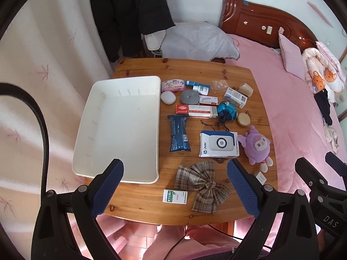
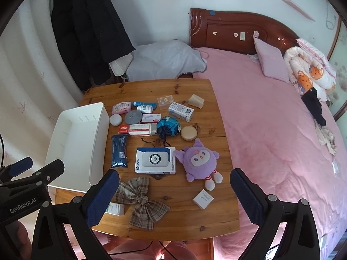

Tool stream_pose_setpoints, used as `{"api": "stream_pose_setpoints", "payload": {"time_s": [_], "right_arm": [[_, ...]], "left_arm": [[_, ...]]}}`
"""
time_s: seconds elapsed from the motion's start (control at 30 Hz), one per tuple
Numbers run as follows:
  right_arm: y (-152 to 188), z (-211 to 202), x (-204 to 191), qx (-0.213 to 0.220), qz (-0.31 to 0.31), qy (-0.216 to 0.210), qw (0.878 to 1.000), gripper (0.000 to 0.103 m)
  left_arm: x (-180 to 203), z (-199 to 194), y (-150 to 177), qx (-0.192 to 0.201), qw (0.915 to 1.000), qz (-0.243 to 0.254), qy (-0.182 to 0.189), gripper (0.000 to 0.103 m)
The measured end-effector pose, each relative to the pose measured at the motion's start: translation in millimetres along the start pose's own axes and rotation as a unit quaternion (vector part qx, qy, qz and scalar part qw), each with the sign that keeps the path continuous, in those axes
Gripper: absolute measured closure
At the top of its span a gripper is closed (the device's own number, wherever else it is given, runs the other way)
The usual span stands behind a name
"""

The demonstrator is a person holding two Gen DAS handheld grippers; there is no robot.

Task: Organize objects
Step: 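Grasp the plaid bow with the right tool while the left tool grasps the white-green medicine box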

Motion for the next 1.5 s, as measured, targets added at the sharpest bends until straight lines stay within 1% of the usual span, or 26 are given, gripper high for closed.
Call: {"api": "stream_pose_setpoints", "payload": {"time_s": [0.2, 0.4, 0.5, 0.6, 0.73, 0.8, 0.87, 0.93, 1.0, 1.03, 1.07, 1.1, 1.13, 1.2, 1.27, 1.3, 1.33, 1.37, 1.4, 1.43, 1.47, 1.5], "right_arm": [[4, 14, 0, -0.022, -0.016, -0.02, 0.999, 0.001], [14, 49, -2, -0.063, -0.026, -0.048, 0.996, 0.001], [25, 80, -4, -0.097, -0.033, -0.066, 0.993, 0.001], [38, 106, -11, -0.119, -0.052, -0.076, 0.989, 0.001], [61, 140, -29, -0.136, -0.108, -0.083, 0.981, 0.001], [72, 154, -38, -0.141, -0.139, -0.09, 0.976, 0.007], [87, 168, -50, -0.147, -0.179, -0.095, 0.968, 0.014], [98, 180, -59, -0.154, -0.208, -0.097, 0.961, 0.016], [109, 191, -66, -0.157, -0.234, -0.1, 0.954, 0.017], [112, 194, -68, -0.157, -0.243, -0.103, 0.952, 0.02], [116, 198, -71, -0.156, -0.255, -0.104, 0.949, 0.024], [119, 202, -74, -0.154, -0.264, -0.106, 0.946, 0.026], [122, 206, -77, -0.153, -0.274, -0.108, 0.943, 0.028], [129, 216, -82, -0.153, -0.292, -0.104, 0.938, 0.029], [132, 223, -84, -0.155, -0.301, -0.105, 0.935, 0.033], [132, 225, -85, -0.156, -0.303, -0.107, 0.934, 0.034], [133, 227, -85, -0.154, -0.306, -0.108, 0.933, 0.038], [133, 227, -85, -0.151, -0.309, -0.108, 0.933, 0.041], [133, 227, -85, -0.148, -0.314, -0.107, 0.932, 0.043], [133, 228, -85, -0.146, -0.319, -0.105, 0.931, 0.049], [133, 228, -84, -0.144, -0.322, -0.104, 0.93, 0.051], [133, 228, -83, -0.142, -0.321, -0.106, 0.93, 0.054]], "left_arm": [[-10, 9, 13, -0.019, 0.9992, -0.03, -0.021, 0.006], [-27, 30, 34, -0.053, 0.9946, -0.071, -0.053, 0.006], [-35, 46, 51, -0.085, 0.9907, -0.091, -0.055, 0.006], [-39, 65, 70, -0.121, 0.9842, -0.116, -0.056, 0.006], [-45, 87, 92, -0.157, 0.9745, -0.15, -0.057, 0.006], [-50, 98, 103, -0.17, 0.9684, -0.174, -0.055, 0.006], [-54, 111, 114, -0.182, 0.9616, -0.2, -0.046, 0.006], [-55, 124, 125, -0.198, 0.9533, -0.225, -0.034, 0.006], [-54, 136, 133, -0.21, 0.9469, -0.242, -0.032, 0.006], [-54, 140, 136, -0.213, 0.9446, -0.247, -0.032, 0.006], [-52, 144, 138, -0.215, 0.944, -0.248, -0.029, 0.006], [-51, 147, 140, -0.218, 0.9424, -0.252, -0.029, 0.006], [-49, 150, 141, -0.22, 0.9419, -0.252, -0.026, 0.006], [-47, 155, 142, -0.221, 0.9381, -0.266, -0.023, 0.006], [-45, 160, 143, -0.223, 0.9337, -0.279, -0.018, 0.006], [-45, 163, 143, -0.226, 0.9359, -0.27, -0.013, 0.006], [-45, 165, 143, -0.228, 0.9373, -0.263, -0.009, 0.006], [-45, 167, 143, -0.228, 0.9344, -0.274, -0.008, 0.006], [-45, 168, 144, -0.23, 0.9363, -0.266, -0.005, 0.006], [-45, 170, 144, -0.231, 0.9336, -0.274, -0.008, 0.006], [-46, 172, 145, -0.233, 0.9309, -0.281, -0.012, 0.006], [-46, 174, 146, -0.237, 0.9311, -0.277, -0.011, 0.006]]}}
Point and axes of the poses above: each gripper's, at about its wrist camera, not at the fingertips, and z roughly the way its jaws point, x to its right, y to its underside, the point moved 2 cm from there along z, roughly the way its jaws point, and after that the axes turned 3 degrees about x, right-handed, at the moved point
